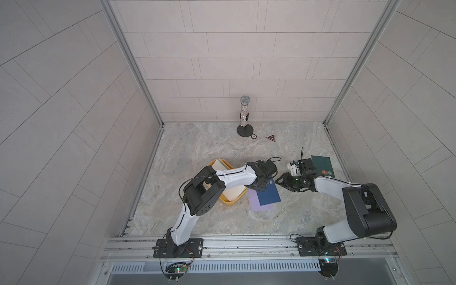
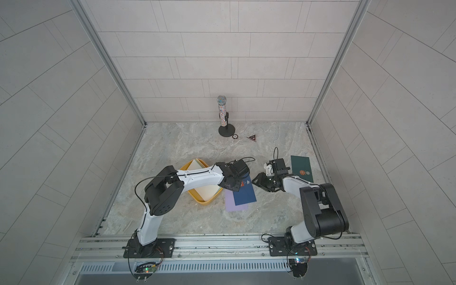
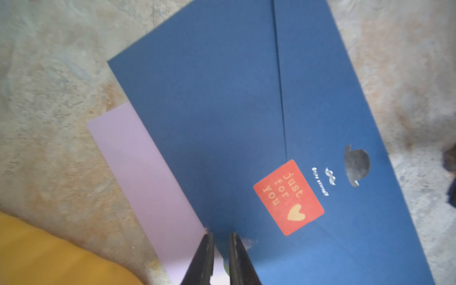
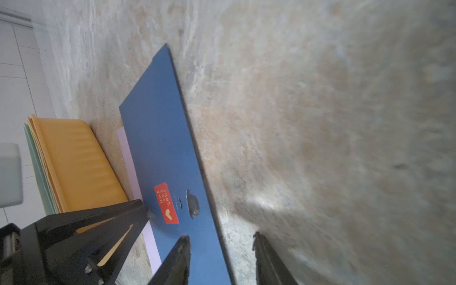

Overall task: Put the sealed envelopes into the storage box
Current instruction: Pick up the envelope from the center of the board.

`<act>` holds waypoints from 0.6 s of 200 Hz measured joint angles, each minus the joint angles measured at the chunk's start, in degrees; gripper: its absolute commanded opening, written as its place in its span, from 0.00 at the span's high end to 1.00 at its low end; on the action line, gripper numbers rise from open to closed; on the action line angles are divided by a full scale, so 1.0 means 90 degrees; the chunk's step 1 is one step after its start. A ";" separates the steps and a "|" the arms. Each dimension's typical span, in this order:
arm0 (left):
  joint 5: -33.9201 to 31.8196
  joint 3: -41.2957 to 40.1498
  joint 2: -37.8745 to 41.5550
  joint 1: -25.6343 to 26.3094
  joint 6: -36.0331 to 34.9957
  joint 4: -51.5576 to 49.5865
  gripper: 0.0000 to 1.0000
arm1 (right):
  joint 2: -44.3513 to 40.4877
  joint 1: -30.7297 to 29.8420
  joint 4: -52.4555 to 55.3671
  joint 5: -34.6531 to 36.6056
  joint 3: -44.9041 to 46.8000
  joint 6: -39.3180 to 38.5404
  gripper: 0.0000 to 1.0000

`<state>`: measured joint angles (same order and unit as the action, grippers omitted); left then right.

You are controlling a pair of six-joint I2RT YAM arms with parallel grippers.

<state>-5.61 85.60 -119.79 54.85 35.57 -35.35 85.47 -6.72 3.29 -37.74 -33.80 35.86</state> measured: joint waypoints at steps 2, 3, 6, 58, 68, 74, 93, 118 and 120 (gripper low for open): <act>0.0000 -0.0002 0.0000 -0.0002 0.0000 0.0002 0.79 | 0.0010 -0.0007 -0.0022 -0.0017 0.0000 0.0000 0.53; 0.0000 -0.0005 0.0000 -0.0005 0.0000 0.0002 0.79 | 0.0019 -0.0012 -0.0039 -0.0029 0.0000 0.0005 0.54; 0.0000 -0.0007 0.0000 -0.0007 0.0000 0.0005 0.80 | 0.0034 -0.0024 -0.0061 -0.0049 0.0000 0.0010 0.53; -0.0005 -0.0015 -0.0019 -0.0010 0.0053 0.0039 0.81 | 0.0255 -0.0250 -0.0449 -0.0546 0.0005 0.0355 0.53; -0.0005 -0.0024 -0.0019 -0.0010 0.0068 0.0053 0.81 | 0.0255 -0.0260 -0.0449 -0.0622 0.0022 0.0444 0.53; -0.0005 -0.0041 -0.0017 -0.0010 0.0075 0.0078 0.81 | 0.0255 -0.0265 -0.0466 -0.0675 0.0039 0.0527 0.53; 0.0027 -0.0112 0.0012 -0.0010 0.0102 0.0194 0.81 | 0.0253 -0.0265 -0.0556 -0.0877 0.0078 0.0780 0.53; 0.0146 -0.0197 0.0039 -0.0010 0.0119 0.0437 0.81 | 0.0240 -0.0265 -0.0879 -0.1149 0.0155 0.1175 0.53; 0.0146 -0.0202 0.0039 -0.0010 0.0119 0.0452 0.81 | 0.0240 -0.0265 -0.0918 -0.1168 0.0165 0.1205 0.54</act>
<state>-4.29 83.79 -119.44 54.76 36.64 -31.29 87.64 -9.10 -4.97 -48.25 -32.32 46.70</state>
